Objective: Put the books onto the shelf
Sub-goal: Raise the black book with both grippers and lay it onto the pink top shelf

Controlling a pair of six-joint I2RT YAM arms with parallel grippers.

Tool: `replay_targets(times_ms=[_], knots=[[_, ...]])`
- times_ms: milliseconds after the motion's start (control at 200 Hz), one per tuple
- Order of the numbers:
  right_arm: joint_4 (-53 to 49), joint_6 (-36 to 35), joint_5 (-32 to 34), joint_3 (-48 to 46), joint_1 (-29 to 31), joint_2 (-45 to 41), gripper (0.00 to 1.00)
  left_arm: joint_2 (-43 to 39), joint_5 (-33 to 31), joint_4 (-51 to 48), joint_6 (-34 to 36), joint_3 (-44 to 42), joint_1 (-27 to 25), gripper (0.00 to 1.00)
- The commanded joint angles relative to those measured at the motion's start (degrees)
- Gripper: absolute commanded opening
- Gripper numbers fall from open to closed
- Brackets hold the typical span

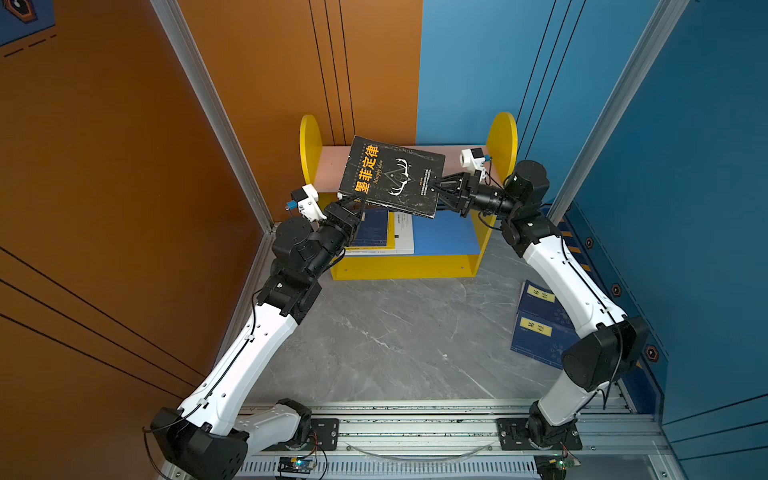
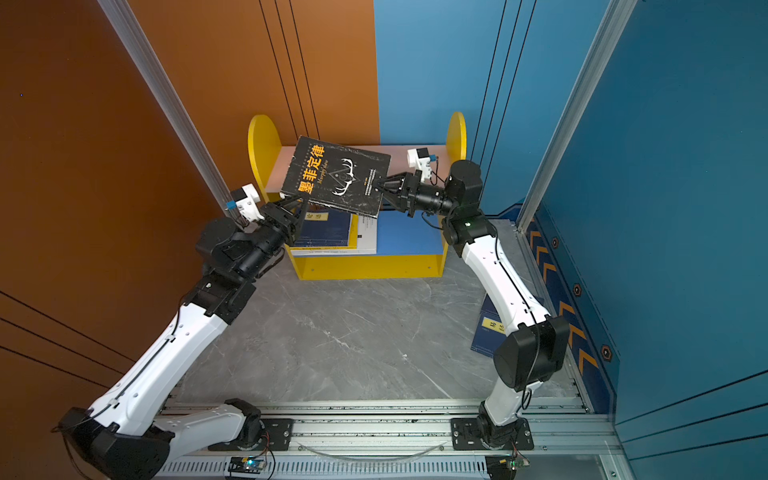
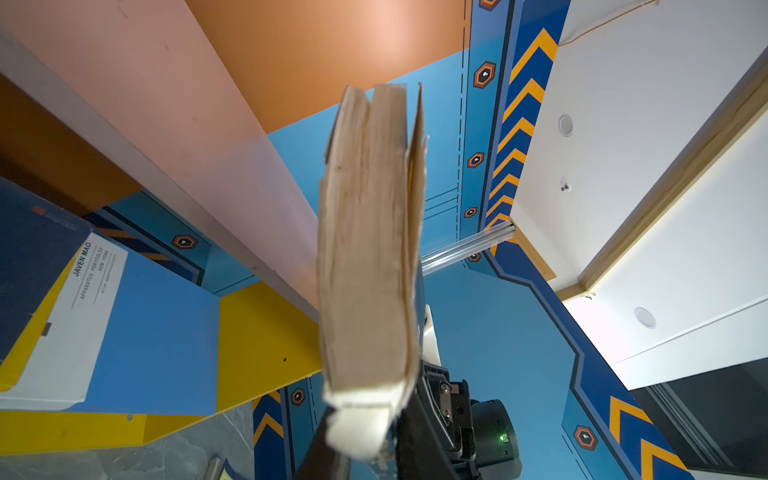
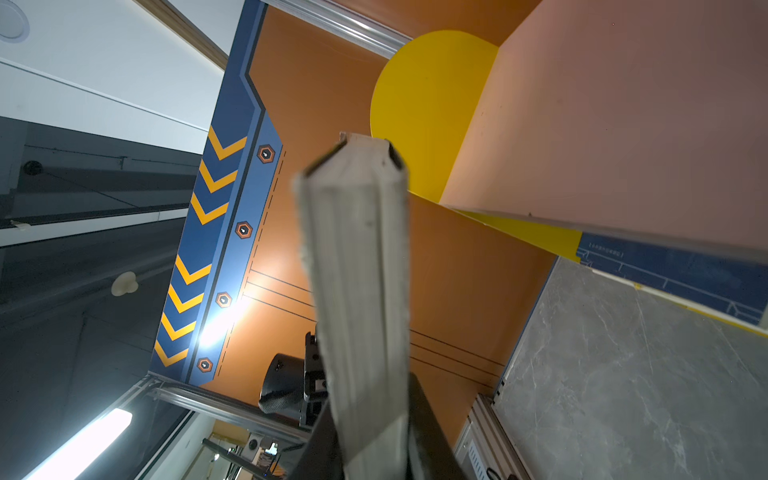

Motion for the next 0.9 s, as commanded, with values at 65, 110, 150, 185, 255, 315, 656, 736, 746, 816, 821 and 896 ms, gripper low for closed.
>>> replay_targets(times_ms=[65,110,150,185,255,315,656,736,746,816,821,896], knots=[[-4.9,-9.8,12.4,9.1,1.9,1.7,0.31,2.2,-8.3,3.1,2.9,1.5,0.4,0.03],[-8.5,-13.0,15.5,11.7,2.4,3.0,0.32,2.6,-10.2,4.0,3.1,1.4,0.4,0.02],[-9.9,-14.3,17.6,14.0,2.9,4.5,0.36,3.1,-11.6,4.8,3.1,1.4,0.5,0.02],[-10.7,-14.3,18.7,16.0,3.2,6.1,0.37,3.6,-12.5,5.7,2.8,1.6,0.6,0.01],[-11.1,-13.7,20.0,20.1,3.7,9.5,0.41,4.7,-14.0,7.4,2.2,2.1,1.1,0.0],[-12.2,-13.7,21.9,22.5,4.1,11.6,0.44,5.9,-15.3,8.0,1.6,2.9,1.7,0.0],[-13.2,-27.1,28.5,20.9,6.4,13.2,0.6,8.9,-17.7,4.5,-4.0,4.4,6.9,0.0],[-11.5,-26.1,25.5,21.7,6.2,15.0,0.6,9.0,-17.8,2.7,-3.9,5.0,7.8,0.0],[-11.6,-26.0,25.2,21.9,6.1,15.1,0.6,9.1,-17.7,2.6,-3.9,5.1,7.9,0.0],[-12.1,-25.7,23.1,22.3,6.0,15.8,0.59,9.5,-17.2,1.6,-3.4,5.8,7.9,0.01],[-12.2,-25.7,23.0,22.3,6.0,15.8,0.59,9.5,-17.2,1.5,-3.3,5.9,7.9,0.02],[-13.0,-26.7,21.5,21.7,6.3,15.7,0.61,10.2,-15.8,-0.6,-2.9,7.5,8.1,0.04]])
